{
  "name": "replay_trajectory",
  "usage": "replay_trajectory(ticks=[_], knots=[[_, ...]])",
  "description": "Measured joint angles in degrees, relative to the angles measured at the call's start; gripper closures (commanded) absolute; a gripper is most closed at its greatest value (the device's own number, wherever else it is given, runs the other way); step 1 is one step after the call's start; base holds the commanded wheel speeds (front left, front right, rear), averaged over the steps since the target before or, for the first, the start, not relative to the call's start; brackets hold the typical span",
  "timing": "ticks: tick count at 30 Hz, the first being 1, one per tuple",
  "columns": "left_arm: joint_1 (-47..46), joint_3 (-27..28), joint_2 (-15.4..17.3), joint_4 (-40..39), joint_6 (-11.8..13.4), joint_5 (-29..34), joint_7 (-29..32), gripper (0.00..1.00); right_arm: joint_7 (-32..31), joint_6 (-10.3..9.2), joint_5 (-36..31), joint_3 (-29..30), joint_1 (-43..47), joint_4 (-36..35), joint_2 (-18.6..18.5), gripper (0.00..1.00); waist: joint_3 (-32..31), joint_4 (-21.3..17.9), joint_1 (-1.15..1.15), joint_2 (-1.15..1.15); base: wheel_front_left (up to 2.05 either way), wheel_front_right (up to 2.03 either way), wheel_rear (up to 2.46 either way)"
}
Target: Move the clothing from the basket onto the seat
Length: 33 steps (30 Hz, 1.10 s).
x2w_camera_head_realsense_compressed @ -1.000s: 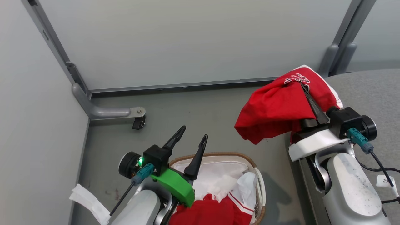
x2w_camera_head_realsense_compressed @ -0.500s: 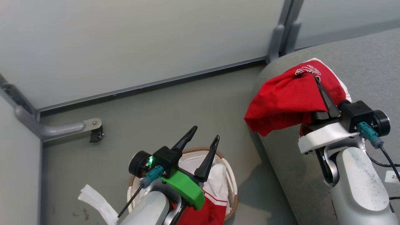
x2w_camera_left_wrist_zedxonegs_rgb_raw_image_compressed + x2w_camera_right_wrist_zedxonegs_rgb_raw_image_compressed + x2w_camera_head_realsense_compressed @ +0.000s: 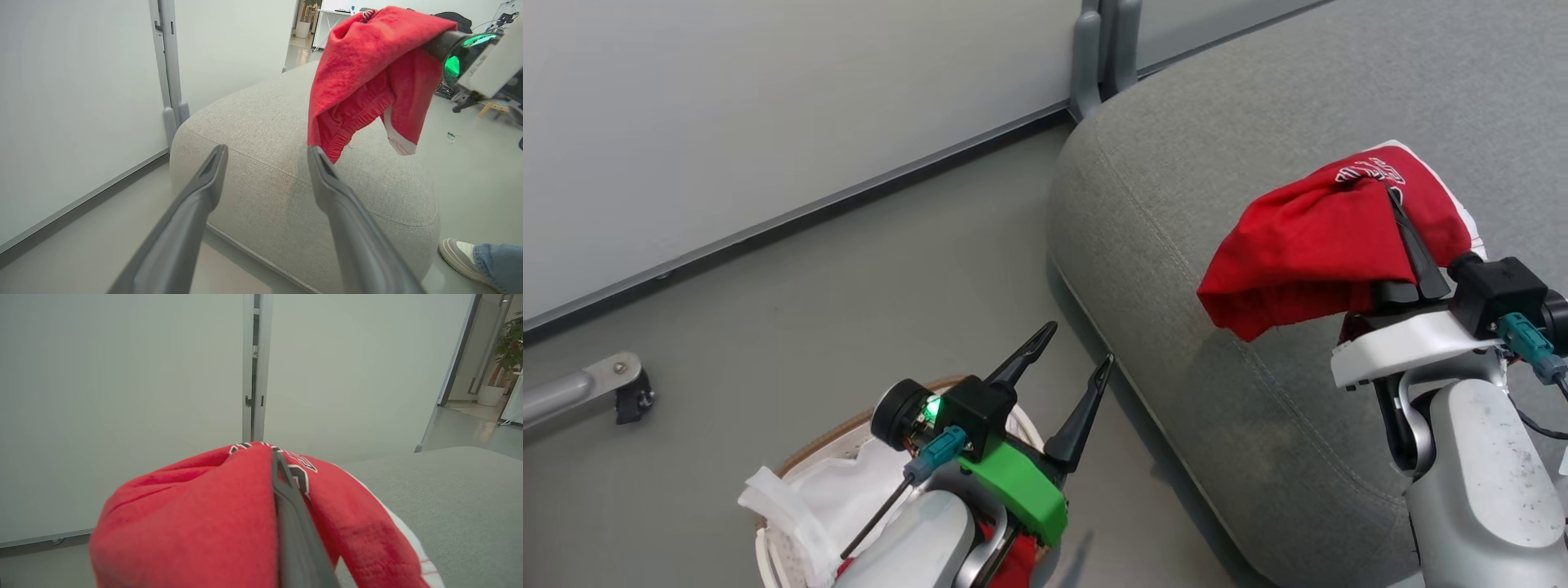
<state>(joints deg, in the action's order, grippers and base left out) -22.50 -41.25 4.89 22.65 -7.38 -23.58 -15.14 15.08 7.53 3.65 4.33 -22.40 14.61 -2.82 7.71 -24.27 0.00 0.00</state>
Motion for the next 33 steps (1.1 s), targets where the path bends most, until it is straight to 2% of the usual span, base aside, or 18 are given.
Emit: replay_trajectory(ticks=[6,12,23,33], knots=[[-0.74,-1.41,0.38,-0.03,0.0,0.0,0.0,0.0,0.0,0.0,0.76,1.88,-0.14,-0.3,0.0,1.0,2.33,-1.78,0.0,0.0,0.0,0.0,0.0],[-2.86,-2.92,1.44,-0.51,0.0,0.04,0.0,0.0,0.0,0.0,0.67,4.26,-3.19,-0.51,0.03,1.0,5.3,-1.51,0.0,0.0,0.0,0.0,0.0],[-11.18,-4.0,6.26,-0.75,0.0,2.9,-0.01,0.0,0.0,0.0,-7.62,15.18,-25.67,-0.2,-0.36,1.0,15.76,0.83,0.01,0.0,0.0,0.0,0.0],[-17.27,-5.48,8.09,-2.02,-0.01,4.48,0.02,0.0,0.01,0.0,-13.0,23.58,-41.47,10.47,-10.91,1.0,27.31,3.93,0.01,0.0,0.0,0.0,0.0]])
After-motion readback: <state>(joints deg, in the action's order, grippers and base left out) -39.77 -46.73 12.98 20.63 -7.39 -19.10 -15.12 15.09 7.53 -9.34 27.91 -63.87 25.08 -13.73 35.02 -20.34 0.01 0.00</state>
